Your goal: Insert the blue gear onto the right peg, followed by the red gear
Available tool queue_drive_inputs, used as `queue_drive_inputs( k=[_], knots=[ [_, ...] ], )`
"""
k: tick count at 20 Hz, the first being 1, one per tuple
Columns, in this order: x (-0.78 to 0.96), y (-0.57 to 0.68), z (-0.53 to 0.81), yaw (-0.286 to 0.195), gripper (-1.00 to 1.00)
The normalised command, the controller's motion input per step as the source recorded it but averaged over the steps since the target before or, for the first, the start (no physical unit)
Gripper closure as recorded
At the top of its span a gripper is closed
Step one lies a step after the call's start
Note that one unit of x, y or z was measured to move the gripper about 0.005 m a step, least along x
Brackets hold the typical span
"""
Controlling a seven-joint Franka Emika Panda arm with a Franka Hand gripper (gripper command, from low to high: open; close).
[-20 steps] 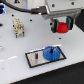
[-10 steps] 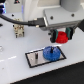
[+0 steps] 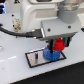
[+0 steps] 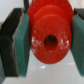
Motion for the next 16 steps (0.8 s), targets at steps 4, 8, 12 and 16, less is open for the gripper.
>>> queue_drive_inputs(
  k=[4,8,12,16],
  knots=[
    [0.18,-0.11,-0.07,0.000,1.00],
    [0.10,-0.02,-0.03,0.000,1.00],
    [-0.02,-0.02,0.01,0.000,1.00],
    [0.00,-0.01,0.36,0.000,1.00]
  ],
)
